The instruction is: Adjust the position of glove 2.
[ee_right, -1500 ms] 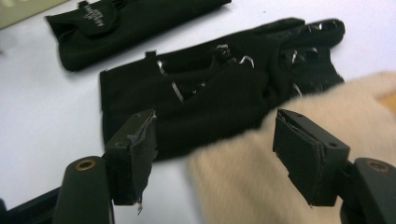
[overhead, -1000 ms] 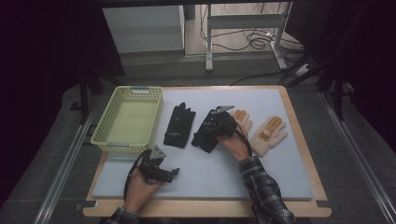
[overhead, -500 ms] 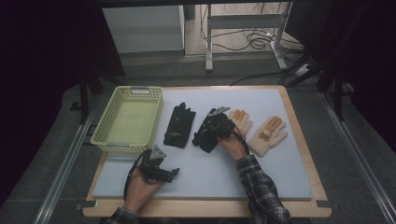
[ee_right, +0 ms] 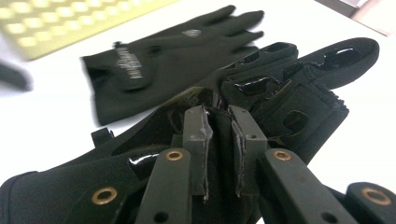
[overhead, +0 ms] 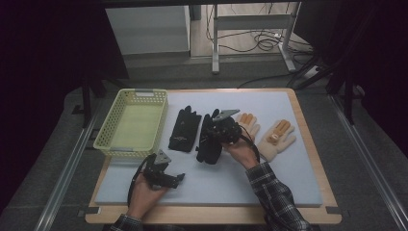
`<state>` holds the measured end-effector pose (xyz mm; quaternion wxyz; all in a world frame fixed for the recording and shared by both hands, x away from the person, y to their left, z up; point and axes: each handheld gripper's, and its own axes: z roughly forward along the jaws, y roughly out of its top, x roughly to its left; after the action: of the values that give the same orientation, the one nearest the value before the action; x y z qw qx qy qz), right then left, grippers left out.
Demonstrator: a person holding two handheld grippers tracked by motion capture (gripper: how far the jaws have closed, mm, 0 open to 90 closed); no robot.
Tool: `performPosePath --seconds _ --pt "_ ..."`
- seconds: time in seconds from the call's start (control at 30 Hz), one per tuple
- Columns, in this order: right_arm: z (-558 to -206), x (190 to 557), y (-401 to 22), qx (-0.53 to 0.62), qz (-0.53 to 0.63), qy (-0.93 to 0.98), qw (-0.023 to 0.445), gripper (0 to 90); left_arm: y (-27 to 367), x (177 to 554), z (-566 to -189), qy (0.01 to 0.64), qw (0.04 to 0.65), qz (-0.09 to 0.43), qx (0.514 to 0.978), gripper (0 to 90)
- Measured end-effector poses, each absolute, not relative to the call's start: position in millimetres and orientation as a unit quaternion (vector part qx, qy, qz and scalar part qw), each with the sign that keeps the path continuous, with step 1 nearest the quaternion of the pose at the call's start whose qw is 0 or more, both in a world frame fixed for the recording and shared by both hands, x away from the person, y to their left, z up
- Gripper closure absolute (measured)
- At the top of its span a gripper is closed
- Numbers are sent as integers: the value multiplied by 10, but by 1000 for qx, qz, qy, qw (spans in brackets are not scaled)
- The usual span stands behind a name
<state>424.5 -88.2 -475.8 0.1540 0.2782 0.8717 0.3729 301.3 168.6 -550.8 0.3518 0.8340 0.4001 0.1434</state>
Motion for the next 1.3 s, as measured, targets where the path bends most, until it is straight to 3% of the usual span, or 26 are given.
performPosePath --seconds 0.2,0.37,0.43,0.6,0.87,1.1,1.3 --pt "-4678 3986 -926 258 382 878 132 769 1688 3014 -5507 399 351 144 835 41" --pt "-4857 3749 -985 243 368 890 111 739 1688 3014 -5506 399 351 144 835 41" --pt "-4960 3720 -994 242 356 897 104 636 1689 3015 -5505 399 350 144 835 41" --pt "-4952 3807 -1024 254 374 886 98 481 1688 3013 -5506 400 351 143 835 41" --pt "-4838 4100 -696 257 386 879 107 480 1687 3014 -5507 400 351 143 834 41" --pt "-4888 4403 -359 264 378 881 102 578 1690 3014 -5506 399 350 143 835 41" --pt "-4951 4587 -126 270 373 881 108 558 1690 3014 -5506 399 350 143 835 41"
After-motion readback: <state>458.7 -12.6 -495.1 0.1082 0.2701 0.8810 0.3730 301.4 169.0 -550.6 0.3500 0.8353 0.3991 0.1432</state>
